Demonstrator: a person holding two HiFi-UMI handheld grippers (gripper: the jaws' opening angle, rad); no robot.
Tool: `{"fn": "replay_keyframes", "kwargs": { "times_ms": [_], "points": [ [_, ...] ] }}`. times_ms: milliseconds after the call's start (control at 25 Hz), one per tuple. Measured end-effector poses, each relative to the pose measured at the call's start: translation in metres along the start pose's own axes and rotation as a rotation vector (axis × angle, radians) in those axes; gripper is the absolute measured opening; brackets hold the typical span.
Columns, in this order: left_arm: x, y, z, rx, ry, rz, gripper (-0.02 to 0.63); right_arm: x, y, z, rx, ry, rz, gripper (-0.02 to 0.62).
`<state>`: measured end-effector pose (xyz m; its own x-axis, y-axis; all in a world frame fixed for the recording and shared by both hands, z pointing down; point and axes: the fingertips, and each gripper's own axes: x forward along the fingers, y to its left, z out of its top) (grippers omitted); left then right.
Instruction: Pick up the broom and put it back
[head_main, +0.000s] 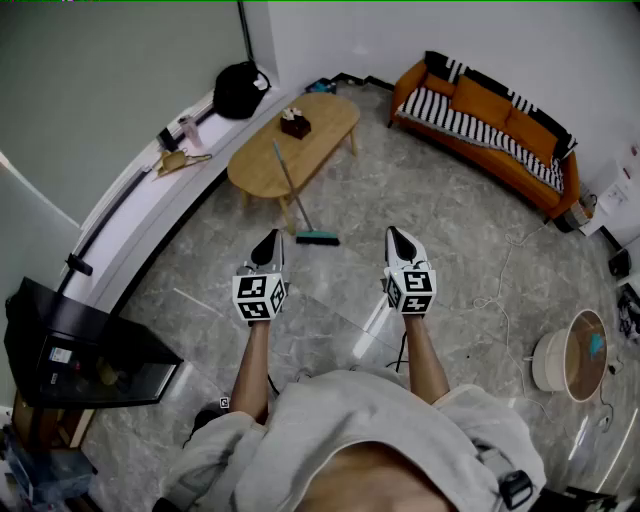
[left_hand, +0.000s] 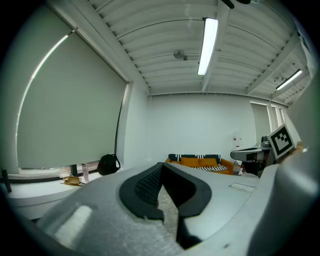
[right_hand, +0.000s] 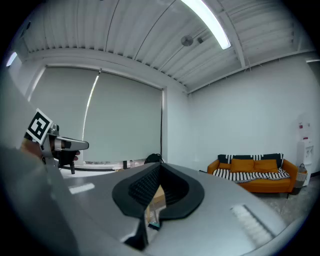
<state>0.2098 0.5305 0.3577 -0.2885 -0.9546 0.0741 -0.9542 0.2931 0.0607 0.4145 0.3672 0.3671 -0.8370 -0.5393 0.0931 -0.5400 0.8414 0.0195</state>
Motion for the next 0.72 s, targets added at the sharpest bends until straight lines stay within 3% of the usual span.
{"fn": "replay_keyframes", "kwargs": {
  "times_ms": [720],
  "points": [
    [0.0, -0.023, -0.007, 0.009, 0.026, -0.012, 0.0, -0.011, -0.004, -0.006, 0.026, -0.021, 0.033, 0.002]
  ]
}}
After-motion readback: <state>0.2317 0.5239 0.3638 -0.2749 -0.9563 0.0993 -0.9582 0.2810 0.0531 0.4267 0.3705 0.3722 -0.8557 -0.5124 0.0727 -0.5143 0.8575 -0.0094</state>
